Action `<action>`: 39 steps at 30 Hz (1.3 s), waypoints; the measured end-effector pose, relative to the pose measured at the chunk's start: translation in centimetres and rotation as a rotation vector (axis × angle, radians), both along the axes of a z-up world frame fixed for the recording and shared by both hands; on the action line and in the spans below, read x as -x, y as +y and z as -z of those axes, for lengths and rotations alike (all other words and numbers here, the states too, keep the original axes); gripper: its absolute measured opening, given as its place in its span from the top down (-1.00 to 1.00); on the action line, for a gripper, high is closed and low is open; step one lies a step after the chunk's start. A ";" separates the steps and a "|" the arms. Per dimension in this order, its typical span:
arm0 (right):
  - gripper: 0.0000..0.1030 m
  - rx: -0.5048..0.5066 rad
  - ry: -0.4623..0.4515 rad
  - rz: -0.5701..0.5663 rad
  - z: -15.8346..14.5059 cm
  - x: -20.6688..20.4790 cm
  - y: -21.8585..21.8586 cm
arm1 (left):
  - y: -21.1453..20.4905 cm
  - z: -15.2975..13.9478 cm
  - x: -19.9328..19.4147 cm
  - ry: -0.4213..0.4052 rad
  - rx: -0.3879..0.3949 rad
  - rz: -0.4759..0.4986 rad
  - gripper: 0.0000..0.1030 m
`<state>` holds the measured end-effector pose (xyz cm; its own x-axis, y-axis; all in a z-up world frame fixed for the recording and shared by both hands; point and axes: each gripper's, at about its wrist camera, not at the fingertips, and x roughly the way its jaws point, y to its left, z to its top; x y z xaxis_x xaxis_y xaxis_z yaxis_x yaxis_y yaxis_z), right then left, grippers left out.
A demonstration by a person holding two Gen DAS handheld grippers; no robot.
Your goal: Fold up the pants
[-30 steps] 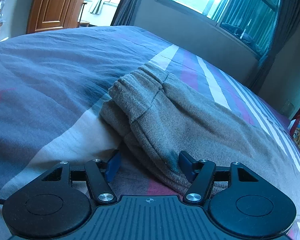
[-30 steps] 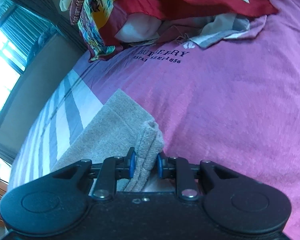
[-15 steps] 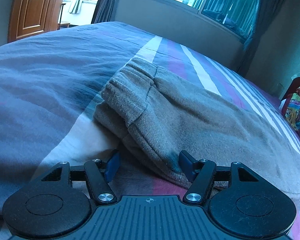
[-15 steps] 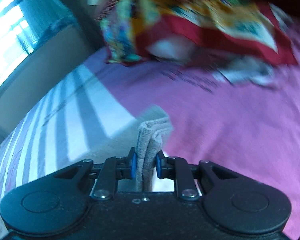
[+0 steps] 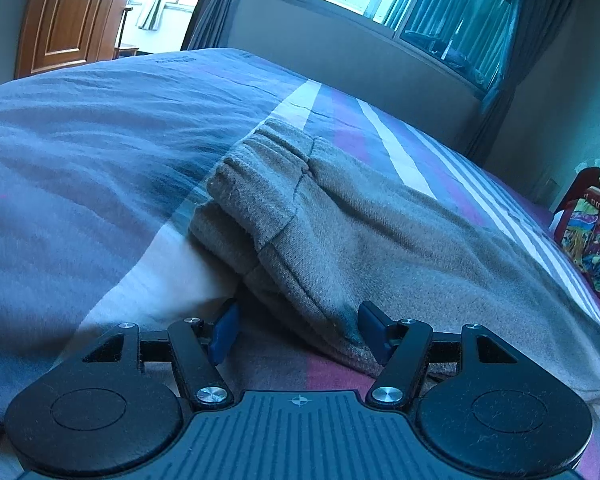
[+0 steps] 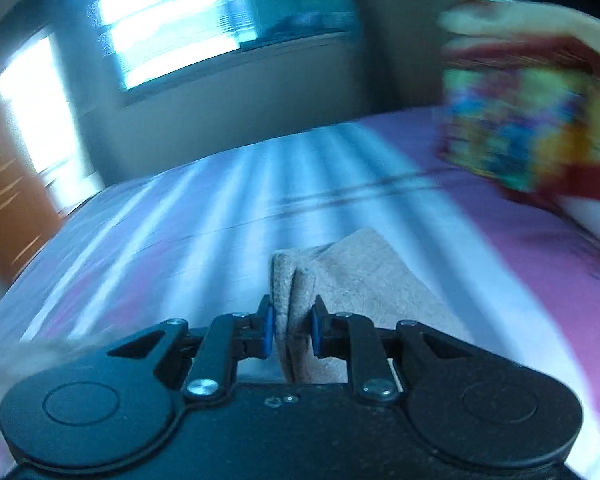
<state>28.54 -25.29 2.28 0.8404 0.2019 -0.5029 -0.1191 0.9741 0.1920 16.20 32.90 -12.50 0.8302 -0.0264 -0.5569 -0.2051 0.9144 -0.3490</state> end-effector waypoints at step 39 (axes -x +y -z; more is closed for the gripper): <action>0.40 0.191 -0.113 -0.137 7.0 13.7 3.0 | -3.8 -6.9 2.7 -0.136 0.030 0.052 -0.26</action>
